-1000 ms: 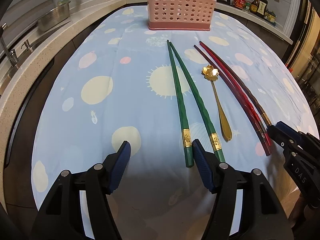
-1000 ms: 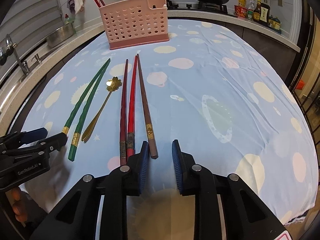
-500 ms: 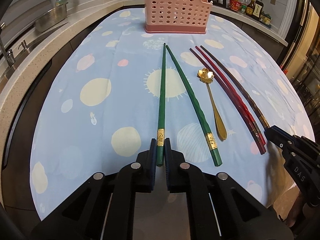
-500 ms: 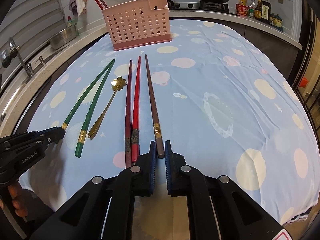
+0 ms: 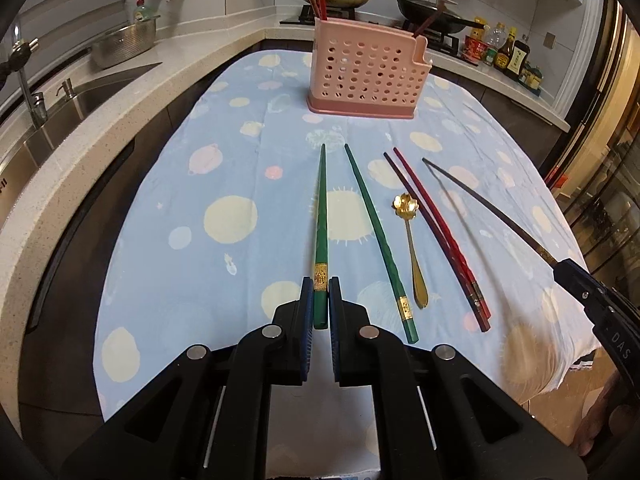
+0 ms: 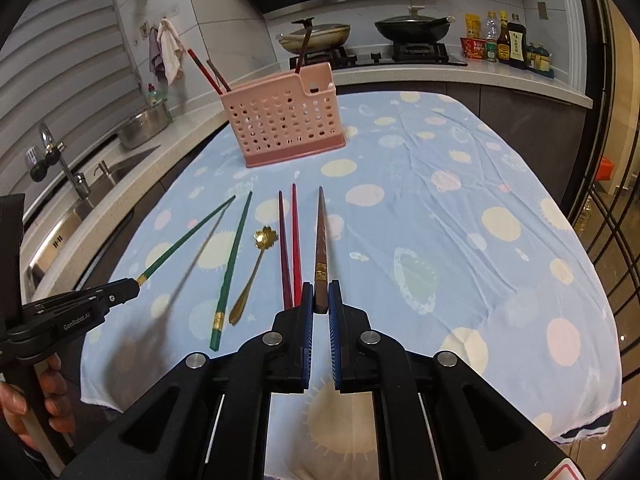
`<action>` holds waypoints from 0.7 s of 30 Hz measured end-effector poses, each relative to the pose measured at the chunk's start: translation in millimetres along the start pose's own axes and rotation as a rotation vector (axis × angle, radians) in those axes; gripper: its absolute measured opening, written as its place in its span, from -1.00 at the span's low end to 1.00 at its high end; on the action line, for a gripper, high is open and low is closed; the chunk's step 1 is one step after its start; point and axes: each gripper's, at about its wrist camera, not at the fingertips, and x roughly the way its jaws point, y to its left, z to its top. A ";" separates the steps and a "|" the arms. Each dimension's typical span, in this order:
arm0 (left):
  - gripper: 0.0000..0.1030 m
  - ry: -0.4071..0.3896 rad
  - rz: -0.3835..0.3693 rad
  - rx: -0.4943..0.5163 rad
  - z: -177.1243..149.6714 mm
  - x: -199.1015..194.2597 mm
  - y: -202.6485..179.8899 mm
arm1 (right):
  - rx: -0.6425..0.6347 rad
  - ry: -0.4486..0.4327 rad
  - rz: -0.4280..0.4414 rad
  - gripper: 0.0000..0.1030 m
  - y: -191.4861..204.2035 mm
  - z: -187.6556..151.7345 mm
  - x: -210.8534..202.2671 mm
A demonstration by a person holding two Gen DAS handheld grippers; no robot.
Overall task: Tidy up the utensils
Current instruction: 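Close the left gripper on the green chopstick while the right gripper grasps the dark brown chopstick, then lift both chopsticks and carry them over the pink holder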
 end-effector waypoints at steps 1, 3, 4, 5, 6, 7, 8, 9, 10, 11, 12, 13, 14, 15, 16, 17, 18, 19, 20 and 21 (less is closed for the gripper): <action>-0.86 -0.012 -0.001 -0.004 3.2 -5.3 0.8 | 0.008 -0.015 0.004 -0.86 -0.5 4.4 -5.3; -0.86 -0.038 -0.006 -0.013 10.4 -16.2 2.3 | 0.023 -0.051 0.017 -0.86 -1.1 15.3 -16.6; -0.86 -0.052 -0.007 -0.016 13.9 -21.6 3.1 | 0.028 -0.065 0.022 -0.86 -1.1 20.4 -21.2; -0.86 -0.070 -0.008 -0.019 18.1 -27.9 3.5 | 0.031 -0.082 0.027 -0.86 -1.2 26.5 -26.4; -0.86 -0.085 -0.009 -0.022 22.2 -33.4 4.2 | 0.033 -0.098 0.032 -0.86 -1.0 31.7 -31.0; -0.86 -0.098 -0.011 -0.024 26.3 -38.1 4.8 | 0.034 -0.117 0.035 -0.86 -0.6 37.6 -36.0; -0.86 -0.115 -0.012 -0.026 31.5 -43.8 5.4 | 0.034 -0.137 0.039 -0.86 -0.2 43.6 -40.8; -0.86 -0.128 -0.014 -0.026 35.5 -48.2 6.0 | 0.032 -0.152 0.041 -0.86 -1.0 49.3 -44.0; -0.86 -0.142 -0.015 -0.026 39.6 -52.8 6.3 | 0.031 -0.168 0.043 -0.86 -0.7 55.7 -47.7; -0.86 -0.159 -0.015 -0.028 44.8 -57.2 7.1 | 0.033 -0.180 0.045 -0.86 -0.6 60.6 -50.7; -0.86 -0.172 -0.017 -0.030 49.4 -60.8 7.9 | 0.036 -0.192 0.050 -0.86 -0.9 66.0 -53.9; -0.86 -0.184 -0.018 -0.030 53.9 -63.7 8.5 | 0.039 -0.203 0.055 -0.86 -1.2 70.9 -56.1; -0.86 -0.196 -0.017 -0.031 58.9 -66.6 9.3 | 0.041 -0.214 0.057 -0.86 -1.2 75.5 -58.2; -0.86 -0.208 -0.014 -0.032 63.2 -69.1 9.7 | 0.042 -0.223 0.058 -0.86 -0.6 79.0 -59.8; -0.86 -0.219 -0.014 -0.032 68.2 -71.7 9.8 | 0.039 -0.233 0.059 -0.86 -0.1 83.5 -61.7; -0.86 -0.228 -0.013 -0.032 71.8 -73.7 10.0 | 0.038 -0.241 0.059 -0.86 0.1 87.4 -63.3; -0.86 -0.239 -0.010 -0.030 76.3 -75.9 9.6 | 0.036 -0.250 0.058 -0.86 0.7 91.2 -64.9; -0.86 -0.246 -0.008 -0.027 80.3 -77.5 9.7 | 0.033 -0.260 0.059 -0.86 1.0 95.8 -66.5; -0.86 -0.255 -0.007 -0.024 85.2 -79.5 9.3 | 0.033 -0.269 0.064 -0.86 1.2 99.0 -67.8; -0.86 -0.265 -0.008 -0.022 89.7 -81.7 8.9 | 0.038 -0.277 0.073 -0.86 0.9 103.6 -69.1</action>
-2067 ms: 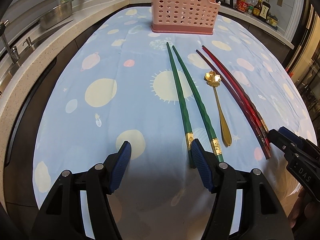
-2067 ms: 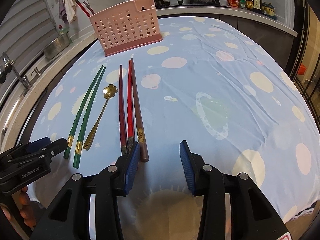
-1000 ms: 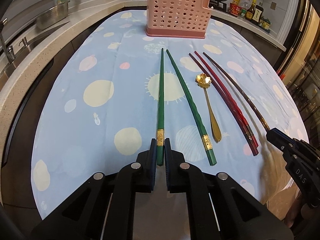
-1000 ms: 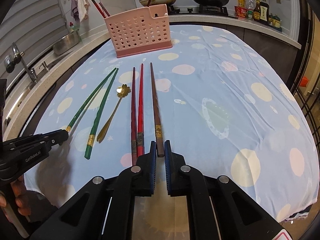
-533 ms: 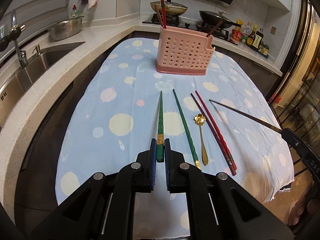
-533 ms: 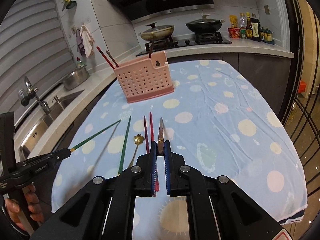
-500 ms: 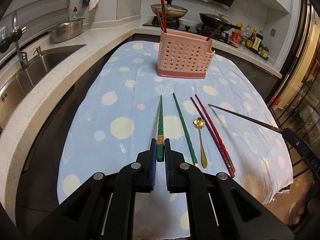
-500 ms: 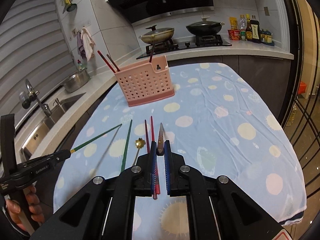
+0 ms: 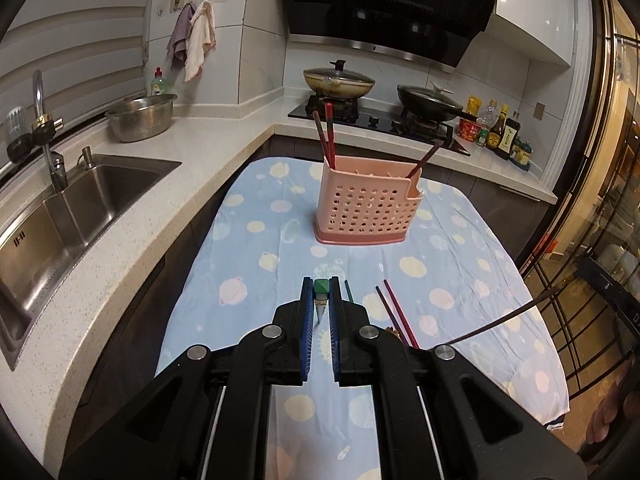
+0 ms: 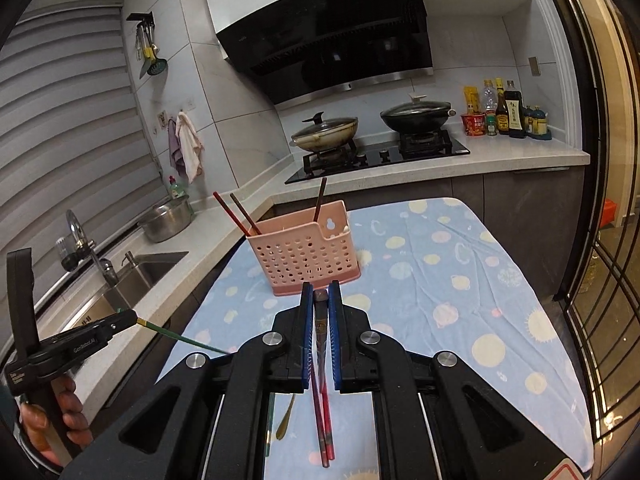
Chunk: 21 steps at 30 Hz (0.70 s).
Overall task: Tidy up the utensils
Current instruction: 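Lift both chopsticks and carry them over the pink holder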
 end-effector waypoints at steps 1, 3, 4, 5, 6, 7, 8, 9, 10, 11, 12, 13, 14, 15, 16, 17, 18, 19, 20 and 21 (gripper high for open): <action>-0.86 -0.008 -0.001 0.002 5.5 0.1 -0.4 | 0.005 -0.008 0.006 -0.86 -0.1 4.8 0.1; -0.86 -0.028 -0.003 0.007 17.7 0.0 -2.2 | 0.006 -0.028 0.012 -0.86 0.3 15.8 2.1; -0.86 -0.038 -0.003 0.009 24.0 0.2 -3.1 | 0.003 -0.038 0.013 -0.86 0.7 21.8 3.4; -0.86 -0.046 -0.004 0.012 29.5 0.6 -3.7 | -0.002 -0.047 0.010 -0.86 1.5 27.2 4.8; -0.86 -0.055 -0.006 0.014 36.0 1.3 -4.6 | -0.007 -0.055 0.010 -0.86 2.4 32.2 6.7; -0.86 -0.063 -0.008 0.015 41.5 1.2 -5.1 | -0.010 -0.063 0.012 -0.86 3.0 38.1 9.0; -0.86 -0.071 -0.012 0.017 48.4 1.8 -5.7 | -0.011 -0.069 0.017 -0.86 3.8 42.9 10.6; -0.86 -0.080 -0.015 0.016 53.9 1.8 -5.9 | -0.008 -0.074 0.026 -0.86 4.2 49.1 13.2; -0.86 -0.090 -0.018 0.016 61.6 2.1 -6.6 | -0.005 -0.079 0.035 -0.86 4.0 54.7 15.7; -0.86 -0.099 -0.021 0.015 68.2 2.2 -7.1 | -0.002 -0.087 0.042 -0.86 4.6 61.3 18.5; -0.86 -0.110 -0.023 0.016 75.4 2.1 -8.5 | 0.001 -0.095 0.050 -0.86 5.4 68.0 21.2; -0.86 -0.122 -0.021 0.019 83.0 2.2 -10.2 | 0.005 -0.103 0.060 -0.86 6.6 74.7 23.9; -0.86 -0.137 -0.022 0.023 91.8 2.2 -12.5 | 0.004 -0.112 0.066 -0.86 9.0 81.2 26.7; -0.86 -0.149 -0.022 0.026 99.3 2.2 -14.4 | 0.001 -0.122 0.071 -0.86 11.0 88.4 29.9; -0.86 -0.162 -0.023 0.029 107.4 2.4 -16.8 | -0.002 -0.133 0.074 -0.86 12.3 94.6 32.8; -0.86 -0.175 -0.026 0.032 116.0 2.9 -19.6 | -0.005 -0.147 0.076 -0.86 14.5 102.4 36.3; -0.86 -0.190 -0.028 0.034 125.1 3.7 -22.2 | -0.008 -0.161 0.078 -0.86 16.7 110.6 40.3; -0.86 -0.207 -0.030 0.038 135.4 4.4 -25.4 | -0.007 -0.172 0.083 -0.86 18.4 119.0 45.1; -0.86 -0.222 -0.031 0.041 143.5 4.4 -27.9 | -0.003 -0.181 0.090 -0.86 19.4 127.0 50.6; -0.86 -0.239 -0.032 0.042 153.2 5.2 -30.3 | 0.003 -0.187 0.097 -0.86 20.0 135.2 56.2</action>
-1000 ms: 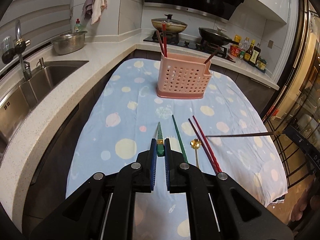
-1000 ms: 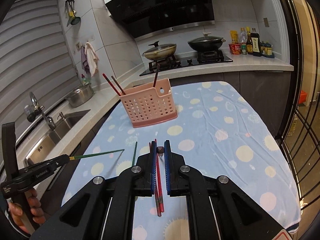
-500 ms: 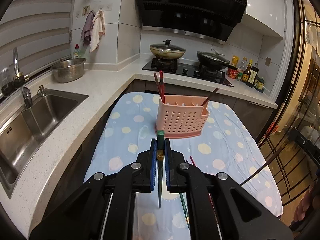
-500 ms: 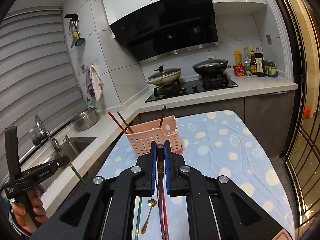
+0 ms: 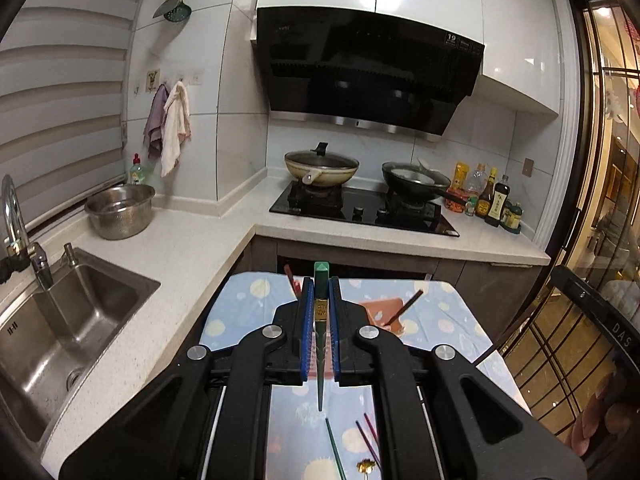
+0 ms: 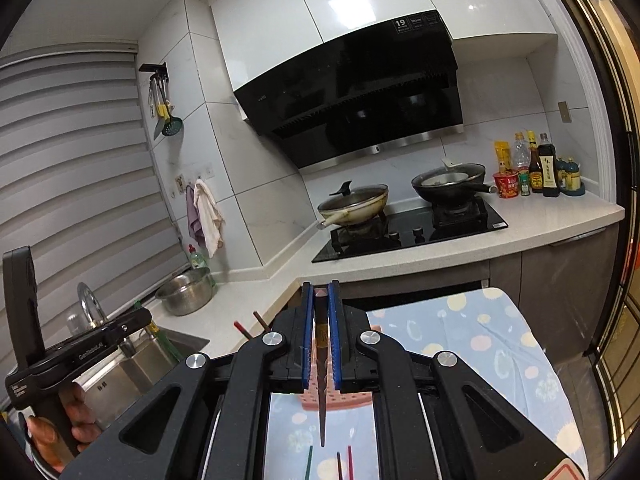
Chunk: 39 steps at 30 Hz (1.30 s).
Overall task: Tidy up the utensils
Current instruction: 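Lift both chopsticks and carry them over the pink holder, then open both grippers to drop the chopsticks into the holder, then withdraw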
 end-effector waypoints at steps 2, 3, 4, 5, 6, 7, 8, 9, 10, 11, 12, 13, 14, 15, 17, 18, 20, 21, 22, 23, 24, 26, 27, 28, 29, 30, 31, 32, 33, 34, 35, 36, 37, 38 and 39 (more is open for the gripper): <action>-0.86 -0.029 -0.003 0.002 17.8 7.6 -3.8 | 0.006 -0.014 0.006 -0.86 3.0 13.2 15.2; -0.86 -0.040 -0.002 0.003 26.7 12.4 -5.3 | 0.006 -0.021 0.006 -0.86 3.7 19.2 23.4; -0.86 -0.049 -0.006 0.004 33.8 16.4 -6.9 | 0.003 -0.026 0.004 -0.86 4.7 24.5 31.8; -0.86 -0.061 -0.007 0.006 41.6 21.4 -8.7 | 0.002 -0.031 0.002 -0.86 5.4 29.3 39.2; -0.86 -0.071 -0.004 0.009 48.2 25.7 -9.8 | 0.003 -0.036 0.001 -0.86 5.6 33.3 47.2; -0.86 -0.077 -0.006 0.010 54.7 30.5 -10.7 | 0.005 -0.040 0.000 -0.86 5.4 36.6 55.4; -0.86 -0.083 -0.008 0.006 60.7 36.1 -11.0 | 0.009 -0.043 0.001 -0.86 4.8 39.8 62.5; -0.86 -0.087 -0.009 0.005 66.0 42.1 -11.3 | 0.015 -0.046 0.001 -0.86 3.8 42.7 70.6; -0.86 -0.089 -0.012 0.005 70.3 47.5 -11.5 | 0.024 -0.046 0.002 -0.86 2.5 45.2 79.1; -0.86 -0.092 -0.014 0.002 73.9 53.9 -11.5 | 0.034 -0.043 0.004 -0.86 0.9 47.1 88.1; -0.86 -0.092 -0.017 0.001 76.1 59.8 -11.3 | 0.040 -0.039 0.003 -0.86 0.1 48.1 96.2; -0.86 -0.090 -0.016 0.002 77.4 65.8 -11.0 | 0.042 -0.032 -0.001 -0.86 -0.3 47.9 104.7; -0.86 -0.085 -0.014 0.002 77.7 72.4 -10.8 | 0.039 -0.025 -0.008 -0.86 0.4 47.2 112.3; -0.86 -0.079 -0.014 0.002 77.2 77.9 -10.5 | 0.036 -0.015 -0.016 -0.86 0.0 45.5 120.7; -0.86 -0.060 -0.007 0.002 72.6 90.0 -8.9 | 0.031 0.013 -0.029 -0.86 -2.1 39.1 137.4; -0.86 -0.046 -0.006 0.000 69.3 96.4 -7.1 | 0.029 0.027 -0.036 -0.86 -3.0 35.3 144.4; -0.86 -0.017 -0.004 -0.003 61.4 108.8 -3.0 | 0.026 0.057 -0.051 -0.86 -6.0 25.2 156.5; -0.86 -0.006 0.000 -0.003 57.8 113.8 -1.0 | 0.025 0.071 -0.058 -0.86 -7.7 19.5 161.1; -0.86 0.011 0.004 -0.002 52.8 120.0 0.6 | 0.025 0.085 -0.065 -0.86 -9.5 13.9 165.9; -0.86 0.026 0.007 -0.002 48.4 125.3 1.8 | 0.025 0.099 -0.072 -0.86 -11.7 8.6 170.5; -0.86 0.038 0.014 -0.001 44.3 130.1 2.3 | 0.027 0.111 -0.079 -0.86 -13.4 4.0 174.3; -0.86 0.058 0.019 0.000 37.2 137.6 3.8 | 0.024 0.130 -0.090 -0.86 -15.3 -3.4 180.9; -0.86 0.066 0.022 -0.001 34.0 140.2 4.5 | 0.020 0.138 -0.093 -0.86 -15.5 -6.4 183.3; -0.86 0.074 0.024 -0.001 31.4 142.4 5.2 | 0.015 0.143 -0.096 -0.86 -14.6 -8.2 185.4; -0.86 0.078 0.026 -0.001 29.5 143.6 5.2 | 0.008 0.148 -0.100 -0.86 -14.0 -10.3 187.0; -0.86 0.085 0.025 -0.002 28.0 145.2 5.4 | 0.003 0.152 -0.103 -0.86 -13.7 -11.9 187.9; -0.86 0.089 0.025 -0.002 26.4 146.0 5.9 | -0.002 0.155 -0.105 -0.86 -13.7 -13.4 188.9; -0.86 0.091 0.027 -0.002 25.0 146.5 5.9 | -0.005 0.159 -0.108 -0.86 -13.7 -14.7 190.0; -0.86 0.094 0.027 -0.002 24.0 147.5 6.3 | -0.007 0.164 -0.110 -0.86 -14.0 -16.2 191.2; -0.86 0.096 0.030 0.000 22.8 147.7 5.9 | -0.010 0.167 -0.112 -0.86 -14.3 -17.8 192.3; -0.86 0.098 0.031 0.001 22.0 147.8 5.7 | -0.009 0.174 -0.113 -0.86 -15.0 -19.6 193.5; -0.86 0.100 0.031 0.002 21.1 147.6 5.5 | -0.009 0.180 -0.116 -0.86 -15.8 -21.3 194.4; -0.86 0.101 0.032 0.002 20.3 147.4 5.5 | -0.009 0.183 -0.119 -0.86 -16.4 -22.3 194.8; -0.86 0.104 0.032 0.002 19.5 147.6 5.0 | -0.010 0.188 -0.122 -0.86 -17.2 -23.9 195.2; -0.86 0.107 0.031 0.002 18.6 147.5 4.9 | -0.011 0.193 -0.123 -0.86 -17.6 -24.9 195.5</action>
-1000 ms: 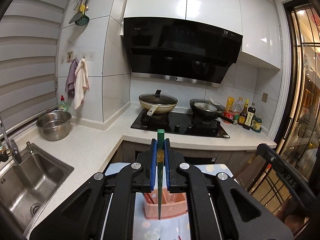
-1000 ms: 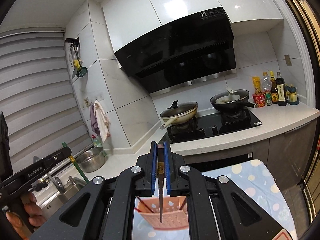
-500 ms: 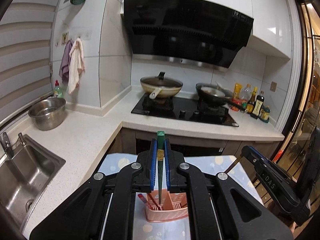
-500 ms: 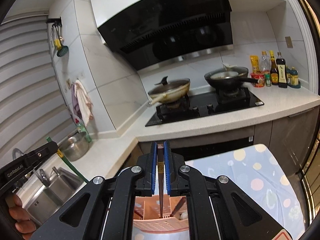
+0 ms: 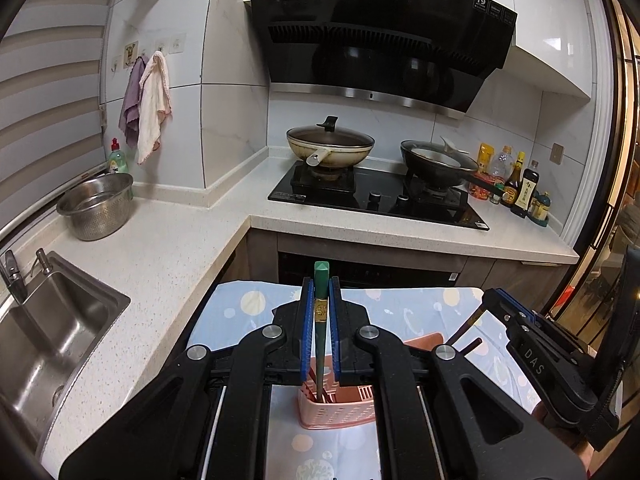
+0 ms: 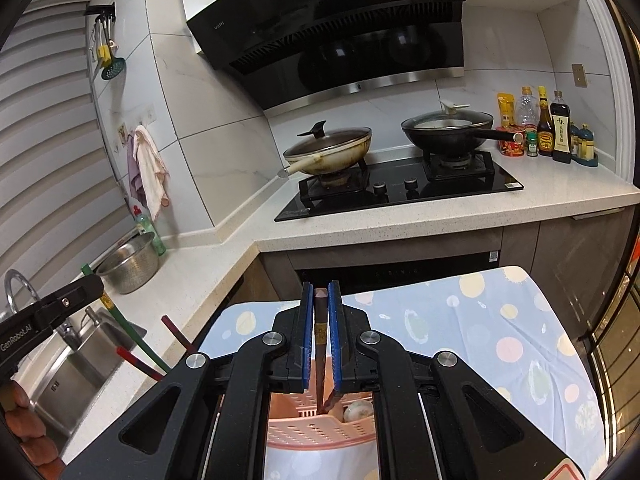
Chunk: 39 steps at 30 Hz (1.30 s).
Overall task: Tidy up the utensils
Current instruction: 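Open both grippers to drop the chopsticks into the holder, then withdraw, then move the left gripper to another green chopstick while the right gripper grasps a red chopstick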
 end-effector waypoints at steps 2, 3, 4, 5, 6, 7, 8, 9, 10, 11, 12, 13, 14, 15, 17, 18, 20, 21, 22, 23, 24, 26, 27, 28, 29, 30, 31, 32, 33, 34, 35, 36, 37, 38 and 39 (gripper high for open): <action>-0.86 0.003 0.004 -0.003 -1.4 -0.3 -0.1 | 0.002 0.000 -0.001 -0.73 -0.1 -1.1 -1.0; -0.82 0.003 0.004 -0.004 -1.9 -1.0 -0.2 | 0.001 -0.003 -0.006 -0.66 0.0 -1.5 -3.0; -0.77 0.006 0.005 -0.005 -1.9 -1.2 -0.2 | 0.000 -0.009 -0.006 -0.46 0.5 -1.6 -5.4; -0.54 0.008 0.009 -0.004 -2.1 -1.9 -0.6 | -0.002 -0.020 -0.007 -0.27 0.7 -1.7 -9.4; -0.24 0.006 0.017 -0.004 -1.9 -3.3 -1.1 | -0.005 -0.032 -0.010 -0.22 1.1 -1.8 -13.6; -0.13 -0.003 0.025 -0.004 -2.5 -5.8 -1.6 | -0.009 -0.041 -0.014 -0.20 1.8 -1.7 -17.3; -0.05 -0.013 0.033 -0.002 -3.2 -8.7 -2.3 | -0.016 -0.045 -0.013 -0.20 3.1 -1.5 -21.4; -0.02 -0.015 0.034 0.000 -3.7 -11.0 -2.9 | -0.022 -0.048 -0.009 -0.20 4.4 -1.4 -25.2; 0.00 -0.015 0.032 -0.002 -3.9 -13.4 -3.2 | -0.026 -0.051 -0.008 -0.20 5.2 -1.4 -29.3; 0.01 -0.016 0.030 -0.005 -4.1 -15.4 -3.1 | -0.031 -0.057 -0.009 -0.20 6.4 -1.7 -34.2; 0.01 -0.017 0.029 -0.007 -4.7 -18.0 -3.2 | -0.035 -0.062 -0.008 -0.20 7.5 -2.0 -39.2; 0.01 -0.015 0.029 -0.007 -5.4 -21.0 -3.4 | -0.038 -0.067 -0.006 -0.19 8.2 -2.5 -44.5; 0.03 -0.016 0.029 -0.008 -6.6 -24.6 -3.3 | -0.037 -0.072 -0.004 -0.18 8.1 -2.6 -49.4; 0.07 -0.018 0.027 -0.007 -7.7 -28.0 -3.1 | -0.036 -0.075 0.001 -0.18 7.8 -3.3 -55.0; 0.14 -0.025 0.032 -0.003 -11.4 -36.0 -2.4 | -0.033 -0.082 0.009 -0.15 6.9 -5.6 -66.9; 0.15 -0.027 0.035 -0.001 -13.3 -39.4 -2.0 | -0.032 -0.084 0.014 -0.15 6.6 -7.4 -73.2; 0.15 -0.027 0.035 0.000 -18.6 -47.6 -1.1 | -0.035 -0.086 0.021 -0.15 7.2 -11.8 -85.1; 0.15 -0.025 0.033 -0.001 -21.7 -51.7 -0.4 | -0.039 -0.085 0.022 -0.15 7.9 -14.7 -91.1; 0.15 -0.023 0.032 -0.001 -25.5 -56.0 0.3 | -0.044 -0.083 0.024 -0.15 8.3 -18.7 -97.5; 0.16 -0.020 0.030 0.003 -30.2 -60.5 0.9 | -0.049 -0.079 0.024 -0.15 8.5 -24.7 -104.8; 0.18 -0.017 0.030 0.008 -35.8 -64.9 1.2 | -0.051 -0.073 0.024 -0.15 8.7 -30.9 -110.6; 0.18 -0.007 0.028 0.012 -49.1 -72.9 2.5 | -0.053 -0.057 0.024 -0.15 7.5 -46.4 -122.1; 0.19 0.002 0.026 0.014 -56.3 -76.1 3.0 | -0.054 -0.046 0.021 -0.15 6.9 -55.1 -127.0; 0.19 0.012 0.027 0.015 -64.5 -79.0 3.6 | -0.055 -0.033 0.019 -0.15 6.1 -64.1 -131.3; 0.20 0.025 0.027 0.015 -74.1 -81.3 4.8 | -0.052 -0.017 0.018 -0.15 4.6 -74.2 -135.7; 0.20 0.041 0.028 0.016 -83.4 -82.9 5.7 | -0.050 0.001 0.019 -0.15 3.0 -84.5 -139.9; 0.21 0.056 0.029 0.014 -92.1 -84.4 6.7 | -0.050 0.019 0.016 -0.15 1.6 -94.5 -143.9; 0.21 0.075 0.026 0.012 -103.1 -85.6 7.9 | -0.051 0.031 0.011 -0.15 0.0 -104.6 -147.9; 0.21 0.093 0.026 0.011 -113.6 -87.0 8.7 | -0.052 0.043 0.009 -0.15 -1.9 -114.3 -151.7; 0.21 0.110 0.025 0.010 -125.0 -88.7 9.2 | -0.048 0.058 0.007 -0.15 -4.2 -123.8 -155.2; 0.22 0.129 0.026 0.013 -135.9 -90.0 8.9 | -0.043 0.079 0.008 -0.15 -6.9 -134.0 -158.4; 0.22 0.145 0.027 0.014 -145.7 -91.7 8.6 | -0.039 0.097 0.004 -0.15 -9.4 -143.7 -161.3; 0.23 0.162 0.025 0.014 -156.0 -92.9 8.5 | -0.031 0.112 0.000 -0.15 -12.3 -153.6 -164.3; 0.26 0.186 0.025 0.008 -168.1 -94.0 9.2 | -0.025 0.130 -0.002 -0.15 -15.5 -163.0 -166.5; 0.28 0.203 0.022 0.003 -177.9 -95.0 9.1 | -0.019 0.145 -0.009 -0.15 -17.9 -172.2 -168.8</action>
